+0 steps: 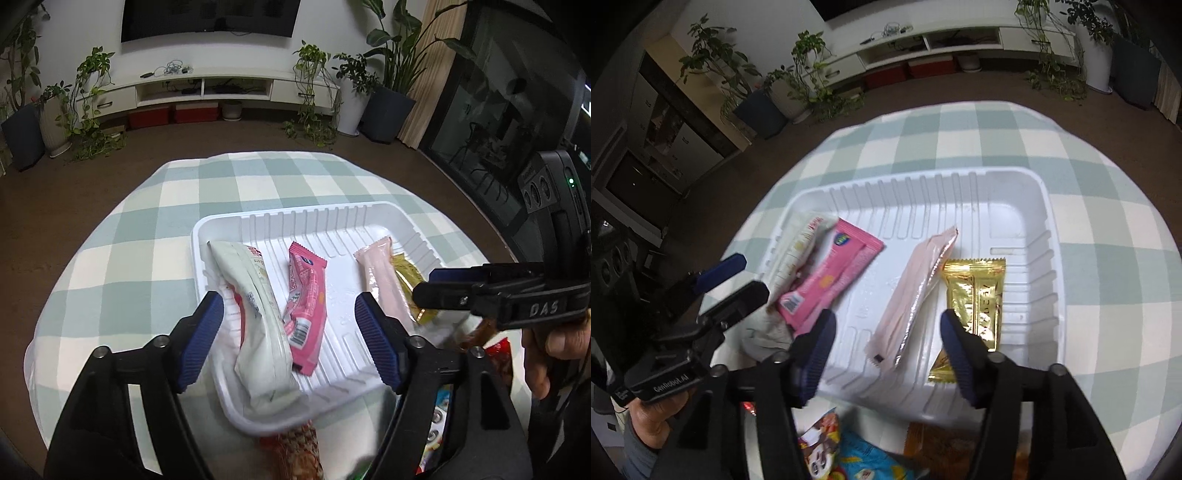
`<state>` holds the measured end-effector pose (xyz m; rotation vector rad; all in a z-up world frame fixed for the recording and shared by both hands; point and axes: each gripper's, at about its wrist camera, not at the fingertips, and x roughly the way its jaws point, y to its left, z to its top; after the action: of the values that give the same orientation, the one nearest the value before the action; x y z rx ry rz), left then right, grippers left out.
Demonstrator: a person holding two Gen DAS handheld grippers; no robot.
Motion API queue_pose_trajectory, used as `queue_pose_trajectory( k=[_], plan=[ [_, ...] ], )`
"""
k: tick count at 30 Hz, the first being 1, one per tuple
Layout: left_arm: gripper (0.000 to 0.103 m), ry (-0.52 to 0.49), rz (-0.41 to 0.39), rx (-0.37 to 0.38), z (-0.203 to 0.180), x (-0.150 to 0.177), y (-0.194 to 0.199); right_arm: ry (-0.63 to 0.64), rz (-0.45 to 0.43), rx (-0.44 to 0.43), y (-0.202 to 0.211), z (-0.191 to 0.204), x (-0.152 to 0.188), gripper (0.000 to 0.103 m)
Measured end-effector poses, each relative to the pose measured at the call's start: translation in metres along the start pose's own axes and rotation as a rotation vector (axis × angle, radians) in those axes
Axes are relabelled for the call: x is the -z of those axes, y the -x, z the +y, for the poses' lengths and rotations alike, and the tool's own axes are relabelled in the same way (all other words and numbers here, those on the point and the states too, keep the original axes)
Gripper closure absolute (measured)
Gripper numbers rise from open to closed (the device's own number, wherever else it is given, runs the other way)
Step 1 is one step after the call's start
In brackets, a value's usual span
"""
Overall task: Organize snacks
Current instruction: 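Withdraw both tools from the tray back toward the remaining snacks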
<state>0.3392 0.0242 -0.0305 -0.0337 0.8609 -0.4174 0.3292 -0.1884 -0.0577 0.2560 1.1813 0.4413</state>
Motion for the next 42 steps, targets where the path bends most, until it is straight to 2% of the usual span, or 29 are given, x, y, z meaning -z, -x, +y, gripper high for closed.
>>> queue_pose_trajectory(
  k=[2,6,8,11,15,18,23,28,36,38,40,42],
  plan=[
    [0.021,0.007,-0.023,0.003,0.000,0.007,0.017,-0.014,-0.015,-0.023,0.016,0.003,0.006,0.028],
    [0.020,0.014,-0.046,0.009,-0.002,0.029,0.047,-0.052,-0.048,-0.055,0.046,0.006,0.030,0.025],
    [0.015,0.011,-0.051,0.007,-0.003,0.045,0.061,-0.066,-0.073,-0.090,0.062,0.009,0.053,0.025],
    [0.015,0.010,-0.034,0.003,-0.004,0.074,0.074,-0.067,-0.131,-0.114,0.086,0.013,0.092,0.025],
    [0.015,0.026,0.036,-0.022,-0.005,0.110,0.074,-0.073,-0.185,-0.109,0.104,0.018,0.152,0.025],
    [0.015,0.040,0.065,-0.025,-0.005,0.128,0.071,-0.089,-0.173,-0.093,0.103,0.022,0.195,0.025],
    [0.015,-0.015,0.108,-0.064,-0.015,0.133,0.057,-0.063,-0.153,-0.036,0.093,0.035,0.243,0.025],
    [0.015,-0.053,0.137,-0.091,-0.021,0.134,0.049,0.072,-0.149,0.057,0.081,0.062,0.254,0.025],
    [0.015,-0.075,0.168,-0.127,-0.014,0.129,0.040,0.188,-0.122,0.106,0.064,0.082,0.257,0.025],
    [0.015,-0.085,0.171,-0.137,-0.013,0.127,0.038,0.220,-0.102,0.126,0.059,0.085,0.257,0.029],
    [0.015,-0.097,0.177,-0.139,-0.013,0.125,0.035,0.246,-0.077,0.139,0.052,0.087,0.255,0.040],
    [0.015,-0.112,0.182,-0.148,-0.013,0.121,0.032,0.258,-0.052,0.139,0.045,0.087,0.252,0.045]
  ],
)
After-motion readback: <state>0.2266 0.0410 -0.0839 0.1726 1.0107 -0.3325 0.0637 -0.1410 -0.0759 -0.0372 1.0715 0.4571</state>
